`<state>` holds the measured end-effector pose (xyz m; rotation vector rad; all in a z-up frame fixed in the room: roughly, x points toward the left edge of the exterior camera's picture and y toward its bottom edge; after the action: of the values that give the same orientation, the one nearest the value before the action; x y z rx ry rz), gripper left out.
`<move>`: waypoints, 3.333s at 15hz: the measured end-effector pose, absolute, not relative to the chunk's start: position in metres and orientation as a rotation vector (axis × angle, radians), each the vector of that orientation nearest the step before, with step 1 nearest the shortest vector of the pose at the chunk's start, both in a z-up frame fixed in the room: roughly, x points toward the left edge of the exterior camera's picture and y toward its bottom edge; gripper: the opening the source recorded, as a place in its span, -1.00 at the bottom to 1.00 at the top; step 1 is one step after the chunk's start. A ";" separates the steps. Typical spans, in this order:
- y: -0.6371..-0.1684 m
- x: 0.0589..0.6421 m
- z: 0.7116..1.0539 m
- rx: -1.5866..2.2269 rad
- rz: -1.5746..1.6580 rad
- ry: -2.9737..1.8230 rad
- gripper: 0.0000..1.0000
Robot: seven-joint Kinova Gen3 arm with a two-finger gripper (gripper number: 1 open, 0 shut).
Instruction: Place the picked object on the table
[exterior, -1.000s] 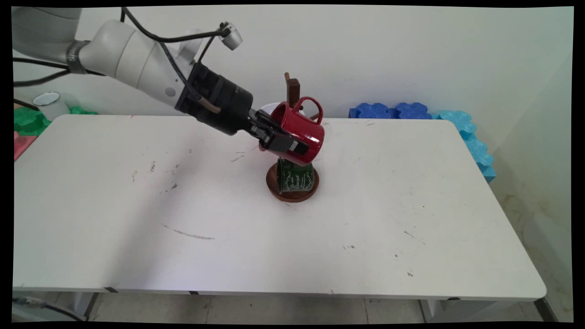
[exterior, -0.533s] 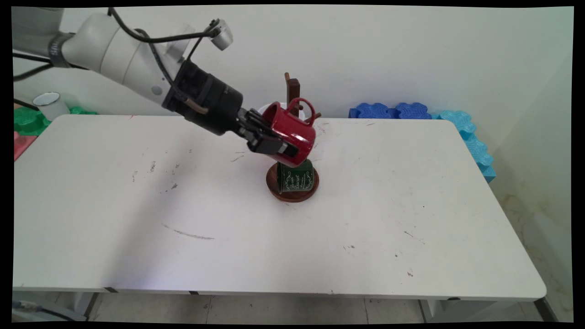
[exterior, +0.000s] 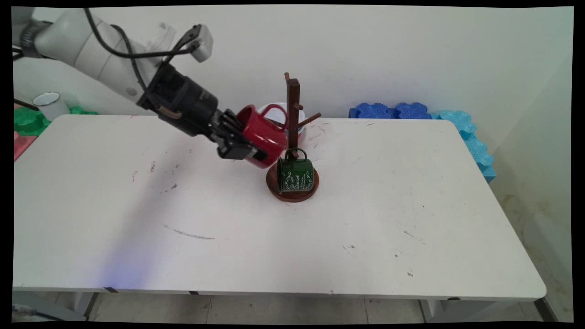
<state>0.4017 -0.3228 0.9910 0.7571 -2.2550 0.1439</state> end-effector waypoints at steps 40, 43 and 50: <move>-0.415 0.485 0.849 0.377 0.366 -2.852 -1.00; -0.418 0.484 0.844 0.367 0.364 -2.860 -1.00; -0.425 0.483 0.834 0.340 0.360 -2.872 1.00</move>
<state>0.4826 -0.4247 0.8343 0.3404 -2.8722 0.3596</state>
